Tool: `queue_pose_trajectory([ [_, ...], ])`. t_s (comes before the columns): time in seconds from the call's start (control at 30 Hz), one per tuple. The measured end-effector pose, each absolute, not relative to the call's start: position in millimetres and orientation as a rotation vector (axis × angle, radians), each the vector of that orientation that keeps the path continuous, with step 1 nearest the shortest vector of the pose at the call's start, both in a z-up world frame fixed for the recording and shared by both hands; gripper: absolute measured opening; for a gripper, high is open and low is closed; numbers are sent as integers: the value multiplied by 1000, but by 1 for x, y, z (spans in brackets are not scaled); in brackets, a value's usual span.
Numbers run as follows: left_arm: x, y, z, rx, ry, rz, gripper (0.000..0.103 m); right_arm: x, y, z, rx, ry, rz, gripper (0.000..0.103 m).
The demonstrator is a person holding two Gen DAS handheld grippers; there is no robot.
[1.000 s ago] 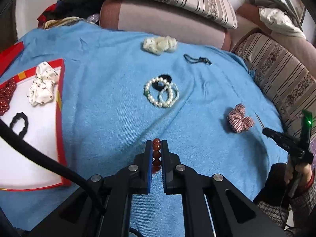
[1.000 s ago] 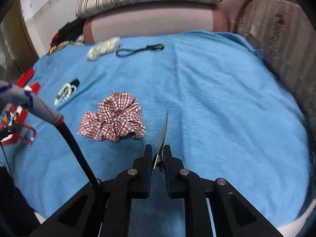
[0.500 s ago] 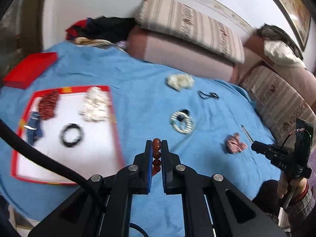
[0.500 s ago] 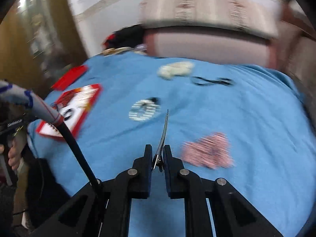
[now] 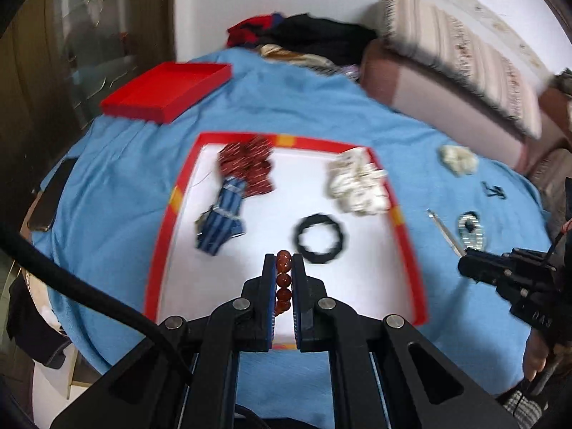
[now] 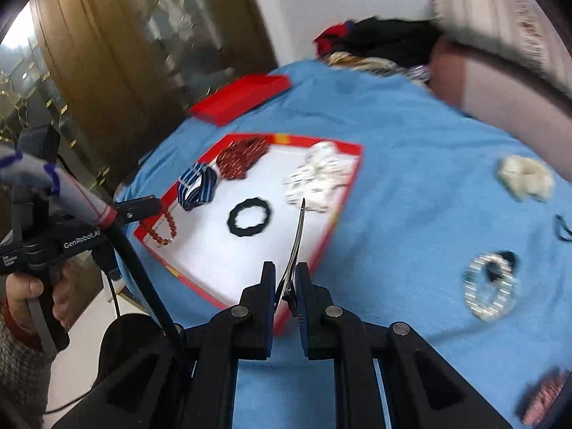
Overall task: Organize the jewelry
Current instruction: 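Carry the red-bead bracelet and metal clip into the white tray and open both tools, then move both tools back to the pearl bracelet and plaid scrunchie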
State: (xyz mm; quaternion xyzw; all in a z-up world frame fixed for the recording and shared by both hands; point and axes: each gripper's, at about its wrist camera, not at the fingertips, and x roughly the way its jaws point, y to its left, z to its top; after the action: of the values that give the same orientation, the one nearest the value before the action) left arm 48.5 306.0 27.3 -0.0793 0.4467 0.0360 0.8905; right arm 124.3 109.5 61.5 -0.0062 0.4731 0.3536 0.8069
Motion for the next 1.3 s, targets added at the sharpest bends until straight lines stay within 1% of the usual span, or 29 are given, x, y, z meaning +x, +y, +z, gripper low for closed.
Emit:
queue_pose_trajectory([
  [0.2,64,333,-1,-201,971,119,7,136,157,25,-74,1090,785,12],
  [0.4,62,341,-13,-247,970,135,8,135,174,8,-104,1133,800,12],
  [0.43,62,343,-13,-254,966,136,10,135,177,6,-110,1132,801,12],
  [0.47,61,344,-12,-264,964,137,17,134,179,6,-121,1120,802,12],
  [0.5,60,346,-11,-277,958,140,20,134,180,7,-130,1115,801,12],
  [0.57,56,348,-7,-301,937,145,34,133,181,7,-144,1108,794,12],
  [0.67,50,349,2,-323,906,158,45,131,181,7,-159,1092,781,13],
  [0.7,46,349,7,-330,895,161,47,129,181,8,-165,1087,778,14],
  [0.77,42,349,13,-336,882,171,56,123,180,14,-171,1066,771,22],
  [0.8,39,348,16,-338,873,181,57,121,178,17,-169,1056,768,31],
  [0.83,36,347,20,-335,865,191,59,120,176,21,-164,1040,764,38],
  [1.0,23,337,36,-298,842,220,60,111,162,43,-142,987,760,39],
  [1.07,20,332,41,-285,837,228,66,108,152,50,-131,973,750,40],
  [1.2,13,317,51,-259,826,236,69,102,111,62,-67,952,694,53],
  [1.3,12,299,56,-235,831,221,70,97,77,65,-32,942,638,53],
])
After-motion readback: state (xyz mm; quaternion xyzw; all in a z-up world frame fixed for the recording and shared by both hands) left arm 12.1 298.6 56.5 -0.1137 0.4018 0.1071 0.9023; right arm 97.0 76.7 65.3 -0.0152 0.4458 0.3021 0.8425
